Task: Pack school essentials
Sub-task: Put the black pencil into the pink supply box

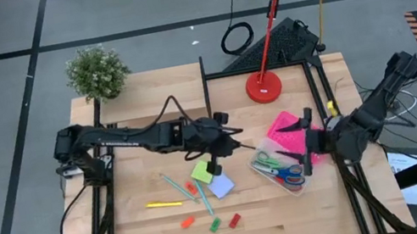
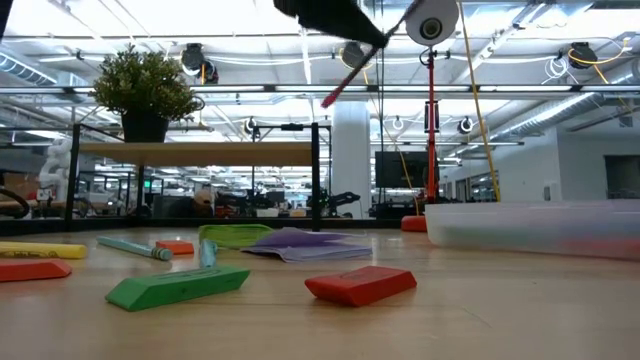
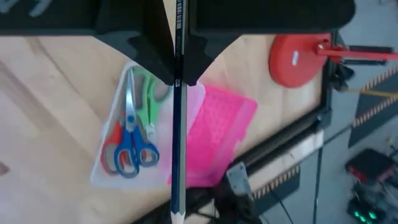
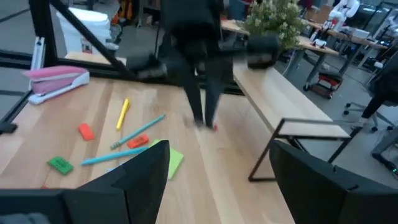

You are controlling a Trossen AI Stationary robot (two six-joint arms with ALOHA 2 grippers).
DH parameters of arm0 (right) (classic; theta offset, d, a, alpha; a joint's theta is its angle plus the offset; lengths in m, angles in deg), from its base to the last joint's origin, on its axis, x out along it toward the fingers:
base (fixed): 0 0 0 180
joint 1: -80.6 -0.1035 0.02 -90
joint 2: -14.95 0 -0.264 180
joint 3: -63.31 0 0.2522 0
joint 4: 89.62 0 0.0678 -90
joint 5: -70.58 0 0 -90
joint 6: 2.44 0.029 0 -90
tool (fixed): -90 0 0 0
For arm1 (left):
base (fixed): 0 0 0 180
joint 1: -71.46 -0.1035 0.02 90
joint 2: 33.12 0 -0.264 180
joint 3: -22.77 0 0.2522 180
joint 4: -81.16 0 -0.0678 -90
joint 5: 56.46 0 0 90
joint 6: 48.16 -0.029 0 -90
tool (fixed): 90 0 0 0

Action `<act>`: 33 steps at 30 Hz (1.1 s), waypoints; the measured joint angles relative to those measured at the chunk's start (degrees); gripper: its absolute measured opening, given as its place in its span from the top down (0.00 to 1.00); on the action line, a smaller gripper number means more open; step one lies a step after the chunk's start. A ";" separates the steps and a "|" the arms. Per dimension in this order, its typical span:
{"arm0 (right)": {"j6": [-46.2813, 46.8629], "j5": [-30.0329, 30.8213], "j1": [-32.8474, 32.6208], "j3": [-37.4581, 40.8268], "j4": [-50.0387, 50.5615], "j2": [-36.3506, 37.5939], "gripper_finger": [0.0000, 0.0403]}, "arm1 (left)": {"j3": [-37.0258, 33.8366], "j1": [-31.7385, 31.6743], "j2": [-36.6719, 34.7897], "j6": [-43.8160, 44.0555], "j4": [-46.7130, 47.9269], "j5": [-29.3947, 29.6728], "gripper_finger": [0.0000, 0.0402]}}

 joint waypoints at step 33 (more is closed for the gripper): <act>-5.97 -17.43 20.12 -0.09 -10.75 -19.39 0.57 | 0.00 -1.05 1.05 7.01 12.81 7.23 0.94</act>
